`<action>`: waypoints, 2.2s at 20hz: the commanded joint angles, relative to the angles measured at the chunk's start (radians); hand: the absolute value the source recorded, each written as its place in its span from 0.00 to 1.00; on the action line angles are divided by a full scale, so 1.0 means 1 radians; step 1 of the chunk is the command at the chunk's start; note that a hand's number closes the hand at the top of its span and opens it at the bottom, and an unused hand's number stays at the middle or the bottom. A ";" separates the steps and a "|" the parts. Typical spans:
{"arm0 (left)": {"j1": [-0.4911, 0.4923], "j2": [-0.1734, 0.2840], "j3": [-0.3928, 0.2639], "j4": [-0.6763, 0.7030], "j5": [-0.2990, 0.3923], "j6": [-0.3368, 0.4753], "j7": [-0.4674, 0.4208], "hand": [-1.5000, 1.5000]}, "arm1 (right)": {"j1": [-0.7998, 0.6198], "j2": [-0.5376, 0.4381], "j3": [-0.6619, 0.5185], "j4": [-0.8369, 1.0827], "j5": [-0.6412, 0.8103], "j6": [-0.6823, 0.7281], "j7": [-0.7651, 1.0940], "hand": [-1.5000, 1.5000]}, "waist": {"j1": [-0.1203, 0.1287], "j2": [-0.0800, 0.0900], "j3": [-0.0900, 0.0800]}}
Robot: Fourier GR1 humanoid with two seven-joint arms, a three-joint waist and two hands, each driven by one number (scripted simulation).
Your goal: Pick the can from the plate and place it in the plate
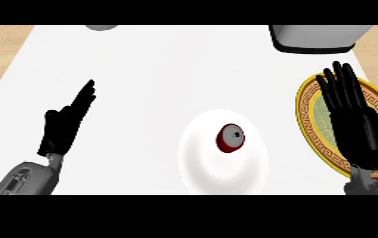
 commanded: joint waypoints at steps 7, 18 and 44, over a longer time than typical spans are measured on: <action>-0.033 -0.045 0.048 0.001 0.029 0.024 0.042 0.50 | -0.250 -0.289 0.092 0.097 0.329 0.203 -0.053 1.00 | 0.030 -0.042 -0.037; -0.036 -0.095 0.070 -0.086 0.026 0.061 0.135 0.50 | -0.200 -0.046 0.196 0.590 0.469 0.223 -0.530 0.00 | 0.004 -0.020 -0.002; 0.011 -0.146 0.205 -0.074 -0.063 -0.045 0.113 0.50 | -0.244 -0.018 0.358 0.303 0.938 0.327 0.044 0.00 | -0.008 -0.021 -0.003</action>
